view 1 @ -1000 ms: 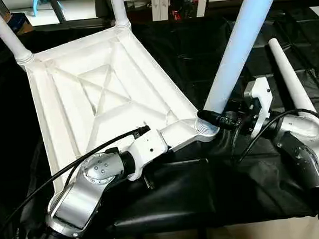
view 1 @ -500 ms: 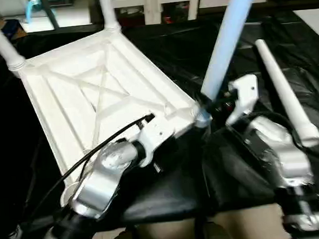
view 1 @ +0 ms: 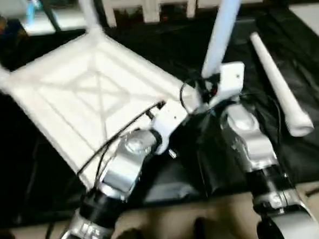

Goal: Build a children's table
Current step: Insert table leg to table base

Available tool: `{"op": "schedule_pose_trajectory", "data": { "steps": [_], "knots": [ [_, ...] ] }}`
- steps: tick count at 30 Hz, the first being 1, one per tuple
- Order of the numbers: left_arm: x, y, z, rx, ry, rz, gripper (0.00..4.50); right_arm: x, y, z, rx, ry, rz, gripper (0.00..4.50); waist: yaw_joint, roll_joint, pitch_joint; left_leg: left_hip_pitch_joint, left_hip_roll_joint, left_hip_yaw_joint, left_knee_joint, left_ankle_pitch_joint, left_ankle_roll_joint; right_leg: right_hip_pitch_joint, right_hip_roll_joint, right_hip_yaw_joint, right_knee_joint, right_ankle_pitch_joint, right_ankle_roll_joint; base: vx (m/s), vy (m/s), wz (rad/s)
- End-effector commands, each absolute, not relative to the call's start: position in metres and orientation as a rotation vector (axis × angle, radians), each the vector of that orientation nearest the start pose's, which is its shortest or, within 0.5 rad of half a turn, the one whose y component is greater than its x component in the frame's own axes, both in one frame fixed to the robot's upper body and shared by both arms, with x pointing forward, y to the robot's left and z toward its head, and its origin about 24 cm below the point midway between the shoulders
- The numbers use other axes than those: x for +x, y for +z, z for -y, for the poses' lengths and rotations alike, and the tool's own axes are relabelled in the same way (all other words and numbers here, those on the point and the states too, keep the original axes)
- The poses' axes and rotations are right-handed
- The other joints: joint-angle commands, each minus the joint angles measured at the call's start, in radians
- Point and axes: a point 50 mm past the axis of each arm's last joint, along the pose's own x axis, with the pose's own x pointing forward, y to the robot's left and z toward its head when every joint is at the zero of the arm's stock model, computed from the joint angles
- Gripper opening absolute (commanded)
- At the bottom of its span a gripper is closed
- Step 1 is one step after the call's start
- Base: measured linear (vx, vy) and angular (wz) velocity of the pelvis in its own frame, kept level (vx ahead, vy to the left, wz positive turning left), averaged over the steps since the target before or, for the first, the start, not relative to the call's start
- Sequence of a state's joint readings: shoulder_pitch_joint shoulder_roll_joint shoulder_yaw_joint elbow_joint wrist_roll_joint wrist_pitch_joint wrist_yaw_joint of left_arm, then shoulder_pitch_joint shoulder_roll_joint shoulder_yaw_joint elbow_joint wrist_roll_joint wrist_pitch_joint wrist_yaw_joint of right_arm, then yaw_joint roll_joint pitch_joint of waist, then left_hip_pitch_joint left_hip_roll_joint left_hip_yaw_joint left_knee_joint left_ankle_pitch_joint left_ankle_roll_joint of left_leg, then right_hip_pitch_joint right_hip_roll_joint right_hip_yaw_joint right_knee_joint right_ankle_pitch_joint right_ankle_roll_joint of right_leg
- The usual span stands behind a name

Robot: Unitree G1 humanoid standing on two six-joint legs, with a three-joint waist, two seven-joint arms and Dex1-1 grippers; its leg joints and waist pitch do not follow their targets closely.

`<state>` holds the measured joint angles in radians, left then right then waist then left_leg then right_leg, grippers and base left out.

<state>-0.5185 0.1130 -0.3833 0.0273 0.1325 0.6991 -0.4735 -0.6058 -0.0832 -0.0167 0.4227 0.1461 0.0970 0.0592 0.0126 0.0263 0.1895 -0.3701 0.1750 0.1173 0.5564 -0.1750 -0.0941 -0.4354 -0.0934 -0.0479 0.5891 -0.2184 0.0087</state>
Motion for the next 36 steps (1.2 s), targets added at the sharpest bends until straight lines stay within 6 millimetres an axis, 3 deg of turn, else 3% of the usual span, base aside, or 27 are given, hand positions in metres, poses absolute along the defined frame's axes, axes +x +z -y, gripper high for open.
{"op": "schedule_pose_trajectory", "data": {
  "steps": [1,2,3,4,6,8,12,21,27,28,29,34,36],
  "knots": [
    [0.293,0.077,-0.047,0.437,-0.837,-0.381,0.0,0.354,0.059,0.155,0.063,0.031,-0.183,1.88,-0.01,0.02,-0.063,0.007,0.024,0.012,-0.071,-0.216,-0.018,0.049,-0.013,0.028,-0.064,-0.041,-0.188,0.0,0.0,0.0],
    [0.293,0.077,-0.048,0.438,-0.841,-0.379,0.0,0.354,0.06,0.154,0.06,0.044,-0.175,1.88,-0.012,0.016,-0.056,0.0,0.023,0.012,-0.079,-0.281,-0.015,0.056,-0.009,0.025,-0.069,-0.073,-0.199,0.0,0.0,0.0],
    [0.292,0.077,-0.049,0.44,-0.852,-0.373,0.0,0.354,0.064,0.153,0.075,0.078,-0.146,1.88,-0.019,0.005,-0.044,0.006,0.019,0.015,-0.083,-0.467,-0.005,0.045,-0.011,0.021,-0.089,-0.297,-0.174,0.0,0.0,0.0],
    [0.292,0.077,-0.049,0.441,-0.857,-0.369,0.0,0.355,0.067,0.152,0.083,0.094,-0.127,1.88,-0.023,0.0,-0.045,0.017,0.013,0.015,-0.078,-0.541,0.0,0.034,-0.02,0.02,-0.106,-0.471,-0.13,0.0,0.0,0.0],
    [0.292,0.076,-0.05,0.442,-0.86,-0.365,0.0,0.355,0.071,0.153,0.056,0.109,-0.103,1.88,-0.024,0.001,-0.05,0.005,0.015,0.012,-0.083,-0.499,0.012,0.039,-0.029,0.023,-0.113,-0.502,-0.1,0.0,0.0,0.0],
    [0.291,0.076,-0.052,0.442,-0.868,-0.359,0.0,0.356,0.076,0.156,0.042,0.121,-0.077,1.88,-0.02,0.0,-0.055,0.001,0.018,0.021,-0.084,-0.414,0.028,0.038,-0.027,0.028,-0.113,-0.416,-0.114,0.0,0.0,0.0],
    [0.29,0.075,-0.053,0.444,-0.884,-0.351,0.0,0.356,0.079,0.161,0.057,0.142,-0.056,1.88,-0.019,0.0,-0.056,-0.008,0.022,0.026,-0.085,-0.354,0.039,0.045,-0.026,0.029,-0.103,-0.336,-0.15,0.0,0.0,0.0],
    [0.288,0.075,-0.056,0.458,-0.911,-0.34,0.0,0.357,0.08,0.168,0.038,0.197,-0.042,1.88,-0.018,0.0,-0.055,-0.005,0.027,0.041,-0.084,-0.347,0.041,0.042,-0.028,0.029,-0.104,-0.342,-0.164,0.0,0.0,0.0],
    [0.288,0.075,-0.056,0.459,-0.919,-0.338,0.0,0.358,0.089,0.164,0.028,0.273,0.003,1.88,-0.018,0.0,-0.058,-0.006,0.03,0.044,-0.083,-0.314,0.046,0.046,-0.026,0.03,-0.098,-0.291,-0.187,0.0,0.0,0.0],
    [0.288,0.075,-0.056,0.459,-0.92,-0.338,0.0,0.358,0.091,0.163,0.022,0.285,0.016,2.44,-0.018,0.0,-0.058,-0.005,0.03,0.046,-0.082,-0.314,0.048,0.046,-0.027,0.03,-0.098,-0.288,-0.19,0.0,0.0,0.0],
    [0.288,0.075,-0.056,0.459,-0.92,-0.338,0.0,0.358,0.093,0.164,0.019,0.288,0.027,2.58,-0.018,0.001,-0.058,-0.004,0.03,0.047,-0.081,-0.312,0.05,0.045,-0.027,0.031,-0.098,-0.286,-0.192,0.0,0.0,0.0],
    [0.288,0.075,-0.056,0.459,-0.92,-0.337,0.0,0.359,0.107,0.161,0.039,0.332,0.086,2.97,-0.012,-0.001,-0.062,0.0,0.031,0.055,-0.076,-0.266,0.072,0.044,-0.026,0.034,-0.097,-0.256,-0.213,0.0,0.0,0.0],
    [0.288,0.075,-0.057,0.459,-0.919,-0.337,0.0,0.359,0.112,0.162,0.04,0.339,0.106,3.07,-0.008,0.0,-0.068,0.002,0.032,0.06,-0.071,-0.206,0.082,0.046,-0.024,0.035,-0.089,-0.181,-0.234,0.0,0.0,0.0]
  ]
}}
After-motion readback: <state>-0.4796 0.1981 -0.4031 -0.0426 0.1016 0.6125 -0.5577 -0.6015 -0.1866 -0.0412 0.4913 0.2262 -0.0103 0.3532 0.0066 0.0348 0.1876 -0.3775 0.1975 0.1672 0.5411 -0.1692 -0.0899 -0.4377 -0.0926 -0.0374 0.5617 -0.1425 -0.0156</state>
